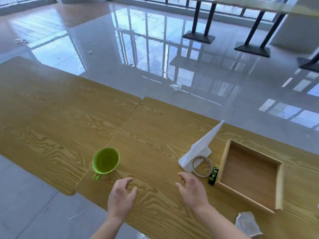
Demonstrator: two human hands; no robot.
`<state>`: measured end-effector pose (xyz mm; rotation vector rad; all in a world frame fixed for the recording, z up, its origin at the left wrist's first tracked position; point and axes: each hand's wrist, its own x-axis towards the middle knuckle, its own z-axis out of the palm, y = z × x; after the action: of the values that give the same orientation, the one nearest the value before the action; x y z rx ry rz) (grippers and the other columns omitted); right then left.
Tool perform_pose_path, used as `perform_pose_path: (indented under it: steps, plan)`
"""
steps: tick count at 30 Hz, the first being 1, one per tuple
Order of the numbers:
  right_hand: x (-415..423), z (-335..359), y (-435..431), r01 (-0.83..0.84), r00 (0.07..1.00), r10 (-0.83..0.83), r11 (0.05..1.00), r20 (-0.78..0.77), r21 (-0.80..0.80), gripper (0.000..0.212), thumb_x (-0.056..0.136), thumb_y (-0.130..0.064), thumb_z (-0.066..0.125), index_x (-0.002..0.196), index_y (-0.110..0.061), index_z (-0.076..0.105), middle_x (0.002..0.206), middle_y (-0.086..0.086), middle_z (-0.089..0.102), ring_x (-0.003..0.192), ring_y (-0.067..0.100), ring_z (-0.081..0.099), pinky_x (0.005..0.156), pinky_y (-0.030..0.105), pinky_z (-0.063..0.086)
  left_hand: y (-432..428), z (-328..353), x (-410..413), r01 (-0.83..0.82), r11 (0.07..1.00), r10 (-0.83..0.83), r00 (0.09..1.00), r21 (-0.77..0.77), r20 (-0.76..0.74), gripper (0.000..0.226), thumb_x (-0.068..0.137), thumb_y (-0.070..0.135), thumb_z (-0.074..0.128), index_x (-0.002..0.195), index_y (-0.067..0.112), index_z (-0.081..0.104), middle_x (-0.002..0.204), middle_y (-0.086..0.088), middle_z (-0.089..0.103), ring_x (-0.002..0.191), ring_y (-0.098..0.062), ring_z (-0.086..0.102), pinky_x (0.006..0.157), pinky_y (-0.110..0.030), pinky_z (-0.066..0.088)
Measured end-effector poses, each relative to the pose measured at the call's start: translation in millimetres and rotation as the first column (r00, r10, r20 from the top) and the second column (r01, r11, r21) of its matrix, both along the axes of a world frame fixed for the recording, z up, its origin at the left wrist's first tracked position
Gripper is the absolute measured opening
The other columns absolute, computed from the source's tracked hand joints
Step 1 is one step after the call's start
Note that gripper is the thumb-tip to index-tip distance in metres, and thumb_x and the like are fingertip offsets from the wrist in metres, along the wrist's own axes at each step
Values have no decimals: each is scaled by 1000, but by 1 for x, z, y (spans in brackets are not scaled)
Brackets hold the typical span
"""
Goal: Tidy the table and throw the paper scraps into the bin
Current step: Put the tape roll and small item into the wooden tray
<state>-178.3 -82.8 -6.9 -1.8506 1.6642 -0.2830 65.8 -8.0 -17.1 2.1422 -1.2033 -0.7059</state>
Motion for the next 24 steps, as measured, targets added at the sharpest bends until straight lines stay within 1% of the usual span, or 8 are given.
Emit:
perform_pose_path:
  steps: [3, 6, 10, 15, 17, 19, 22, 24]
  plan:
    - [-27, 16, -14, 124, 989, -126, 992, 73, 33, 30, 90, -27, 67, 119, -21, 64, 99, -10, 64, 89, 7, 60, 80, 23, 49, -27, 21, -38, 120, 987, -122, 992, -108, -8, 36, 82, 16, 77, 116, 17, 67, 101, 7, 63, 93, -9, 60, 82, -26, 49]
    - [-53, 29, -35, 216, 970, -221, 974, 103, 63, 17, 91, -26, 62, 106, -19, 66, 89, -6, 67, 85, 17, 64, 77, 33, 53, -52, 41, -76, 181, 963, -188, 982, -201, -15, 37, 82, 17, 77, 118, 15, 66, 104, 7, 64, 94, -8, 59, 84, -24, 48]
    - [-82, 41, -66, 353, 890, -387, 919, 241, 174, 30, 91, -29, 61, 121, -25, 61, 98, -12, 66, 94, 13, 63, 81, 32, 51, -80, 65, -118, 241, 931, -259, 965, -275, -33, 46, 83, 26, 76, 126, 16, 63, 111, 6, 65, 96, -9, 61, 86, -30, 51]
    - [-105, 49, -107, 432, 774, -507, 861, 378, 269, 40, 91, -24, 60, 130, -15, 57, 113, 1, 67, 98, 22, 66, 91, 48, 55, -104, 84, -152, 265, 921, -296, 952, -285, -74, 55, 88, 33, 71, 138, 17, 54, 121, 7, 65, 105, -10, 63, 91, -33, 52]
    - [-109, 50, -117, 430, 773, -506, 862, 383, 270, 47, 91, -22, 60, 137, -15, 52, 118, 3, 65, 102, 23, 65, 93, 48, 54, -110, 89, -159, 278, 916, -309, 949, -288, -66, 45, 91, 30, 68, 133, 18, 59, 115, 6, 69, 103, -10, 65, 88, -32, 53]
    - [-109, 51, -124, 412, 763, -496, 867, 414, 279, 56, 92, -20, 61, 145, -19, 44, 127, 2, 60, 109, 23, 61, 96, 48, 53, -114, 91, -162, 274, 912, -299, 954, -304, -37, 29, 93, 24, 64, 121, 21, 66, 96, 7, 72, 91, -9, 66, 78, -28, 52]
    - [-104, 55, -134, 380, 745, -462, 887, 481, 264, 64, 93, -20, 63, 149, -28, 35, 134, 1, 52, 119, 24, 56, 101, 50, 49, -117, 91, -158, 289, 891, -299, 954, -351, 26, 12, 94, 18, 61, 100, 21, 71, 69, 15, 62, 67, -5, 57, 61, -27, 46]
    - [-99, 57, -139, 373, 732, -451, 893, 511, 253, 64, 92, -16, 63, 147, -34, 37, 132, 0, 53, 120, 26, 55, 102, 51, 48, -119, 89, -153, 327, 873, -333, 942, -362, 50, 10, 94, 16, 60, 92, 22, 69, 66, 14, 60, 64, -7, 56, 60, -30, 47]
